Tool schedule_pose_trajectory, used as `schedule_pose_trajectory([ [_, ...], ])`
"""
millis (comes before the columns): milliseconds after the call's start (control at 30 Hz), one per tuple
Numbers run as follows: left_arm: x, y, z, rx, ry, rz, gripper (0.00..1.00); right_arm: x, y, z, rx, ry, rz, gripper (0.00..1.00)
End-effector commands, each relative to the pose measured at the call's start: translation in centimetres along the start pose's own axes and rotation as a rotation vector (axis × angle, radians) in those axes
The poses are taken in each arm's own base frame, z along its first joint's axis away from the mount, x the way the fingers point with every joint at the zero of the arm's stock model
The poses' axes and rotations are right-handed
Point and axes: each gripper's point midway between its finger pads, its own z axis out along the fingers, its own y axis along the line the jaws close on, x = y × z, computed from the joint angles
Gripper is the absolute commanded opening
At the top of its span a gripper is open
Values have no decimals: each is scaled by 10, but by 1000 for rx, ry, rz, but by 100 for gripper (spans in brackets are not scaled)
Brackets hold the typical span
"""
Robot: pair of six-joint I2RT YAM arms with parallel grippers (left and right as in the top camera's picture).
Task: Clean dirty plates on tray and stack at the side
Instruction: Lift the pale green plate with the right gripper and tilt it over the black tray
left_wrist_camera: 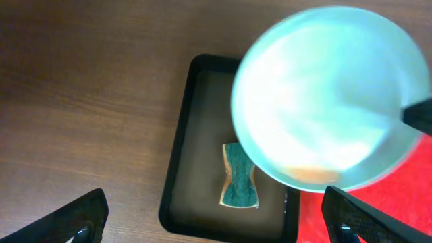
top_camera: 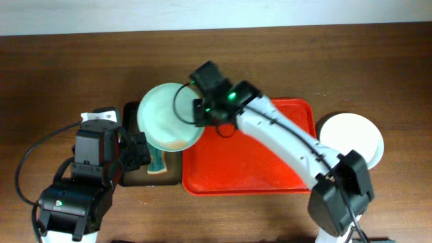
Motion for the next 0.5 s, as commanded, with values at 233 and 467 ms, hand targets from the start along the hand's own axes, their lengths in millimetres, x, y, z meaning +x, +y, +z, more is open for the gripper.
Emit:
schedule_pose_trajectory([
  [233,-4,4,-4,-12,-21,-18,99,-58,49,-50,391,-528,-495,4],
  [467,-4,4,-4,-12,-21,-18,99,-83,83,-117,649,-755,-685,4],
])
